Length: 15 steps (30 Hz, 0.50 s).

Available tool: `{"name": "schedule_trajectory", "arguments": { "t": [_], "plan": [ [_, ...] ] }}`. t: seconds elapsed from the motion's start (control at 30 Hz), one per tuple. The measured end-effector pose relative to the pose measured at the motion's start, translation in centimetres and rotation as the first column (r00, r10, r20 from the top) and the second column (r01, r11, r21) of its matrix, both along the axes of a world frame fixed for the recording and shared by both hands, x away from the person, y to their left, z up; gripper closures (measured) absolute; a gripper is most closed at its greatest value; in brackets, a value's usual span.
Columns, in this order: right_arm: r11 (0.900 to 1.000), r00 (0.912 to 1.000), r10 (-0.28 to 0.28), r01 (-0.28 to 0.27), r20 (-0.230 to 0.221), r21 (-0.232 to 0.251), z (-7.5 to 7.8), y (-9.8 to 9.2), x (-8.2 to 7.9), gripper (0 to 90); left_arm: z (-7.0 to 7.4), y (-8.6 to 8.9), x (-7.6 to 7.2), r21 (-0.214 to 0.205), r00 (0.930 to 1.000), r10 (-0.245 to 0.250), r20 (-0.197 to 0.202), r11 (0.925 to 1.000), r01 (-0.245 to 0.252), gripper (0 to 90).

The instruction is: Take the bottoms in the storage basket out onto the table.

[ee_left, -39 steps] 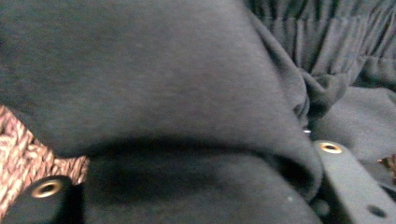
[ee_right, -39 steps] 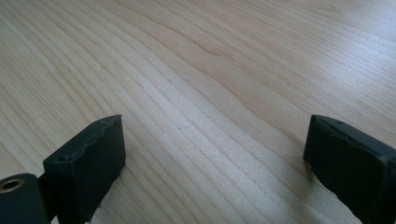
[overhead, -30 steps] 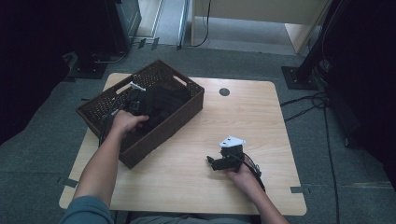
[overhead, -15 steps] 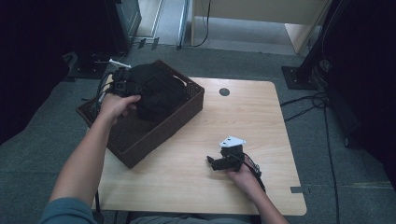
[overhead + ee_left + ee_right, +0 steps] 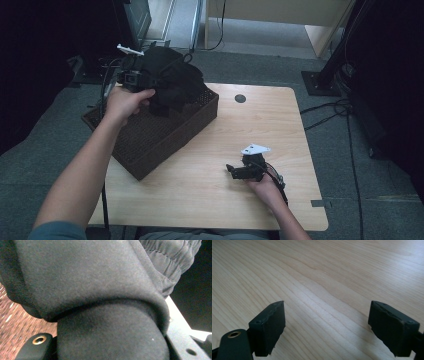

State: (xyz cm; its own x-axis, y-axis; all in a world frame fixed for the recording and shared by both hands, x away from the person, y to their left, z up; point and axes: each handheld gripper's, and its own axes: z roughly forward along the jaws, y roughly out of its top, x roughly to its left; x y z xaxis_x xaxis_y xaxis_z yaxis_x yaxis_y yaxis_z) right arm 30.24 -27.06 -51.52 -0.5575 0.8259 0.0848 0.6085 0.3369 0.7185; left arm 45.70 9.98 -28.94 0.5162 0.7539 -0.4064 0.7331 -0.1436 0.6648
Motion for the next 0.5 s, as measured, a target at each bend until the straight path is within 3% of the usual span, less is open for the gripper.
{"name": "schedule_trajectory", "arguments": {
  "t": [0.1, 0.23, 0.4, 0.5],
  "plan": [
    [0.9998, 0.9999, -0.015, 0.014, 0.008, 0.017, 0.5, -0.5, -0.2, 14.3, 1.3, -1.8, -1.5, -0.018, 0.9981, -0.054, 0.028, 0.9983, 0.055, 63.7],
    [0.9991, 0.9992, -0.040, 0.040, 0.010, 0.014, 1.0, -1.3, -0.4, 14.3, 1.8, -3.8, -2.9, -0.011, 0.9938, -0.107, 0.029, 0.9942, 0.107, 63.3],
    [0.9977, 0.9980, -0.061, 0.060, 0.019, 0.032, 1.6, -2.2, -0.6, 14.3, 1.4, -5.7, -4.1, -0.022, 0.9881, -0.150, 0.031, 0.9883, 0.151, 63.2],
    [0.9960, 0.9966, -0.076, 0.075, 0.032, 0.048, 2.2, -3.0, -0.9, 14.4, 0.2, -7.4, -5.3, -0.030, 0.9828, -0.183, 0.025, 0.9825, 0.184, 63.1]
  ]
}}
